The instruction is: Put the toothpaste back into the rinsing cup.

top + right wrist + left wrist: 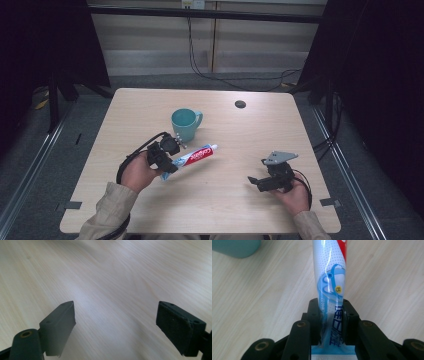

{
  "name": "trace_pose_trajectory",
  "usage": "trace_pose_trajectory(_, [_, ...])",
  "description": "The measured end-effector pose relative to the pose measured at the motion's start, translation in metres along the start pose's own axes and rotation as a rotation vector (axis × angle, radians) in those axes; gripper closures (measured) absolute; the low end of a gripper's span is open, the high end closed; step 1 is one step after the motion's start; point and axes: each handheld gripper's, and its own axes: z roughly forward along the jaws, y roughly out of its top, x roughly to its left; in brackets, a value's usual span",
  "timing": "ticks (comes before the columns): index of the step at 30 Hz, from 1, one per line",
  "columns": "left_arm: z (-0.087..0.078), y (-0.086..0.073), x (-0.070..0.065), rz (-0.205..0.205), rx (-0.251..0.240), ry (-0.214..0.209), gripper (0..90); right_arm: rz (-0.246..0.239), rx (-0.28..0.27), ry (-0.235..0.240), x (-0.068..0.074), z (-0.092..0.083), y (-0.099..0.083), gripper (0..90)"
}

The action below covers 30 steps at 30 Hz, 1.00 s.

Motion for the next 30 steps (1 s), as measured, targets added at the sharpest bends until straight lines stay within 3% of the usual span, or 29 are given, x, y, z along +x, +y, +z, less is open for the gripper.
trace_pose_trajectory(1, [0.0, 0.004, -0.001, 0.01, -0.002, -0.015, 73.8, -0.026, -0.005, 0.02, 0.004, 0.001, 0.006, 15.2])
trace_pose_trajectory(11, [0.005, 0.019, -0.01, 0.033, -0.011, -0.028, 73.8, -0.155, -0.012, 0.054, 0.017, 0.006, 0.042, 16.5])
trace_pose_trajectory(17, [0.006, 0.024, -0.013, 0.05, -0.017, -0.037, 73.8, -0.209, 0.001, 0.069, 0.023, 0.014, 0.052, 16.6])
trace_pose_trajectory(25, [0.005, 0.033, -0.018, 0.052, -0.024, -0.072, 74.1, -0.243, 0.009, 0.078, 0.026, 0.024, 0.066, 15.3])
trace_pose_trajectory(30, [0.005, 0.038, -0.022, 0.07, -0.028, -0.068, 74.1, -0.266, 0.017, 0.075, 0.029, 0.026, 0.074, 15.2])
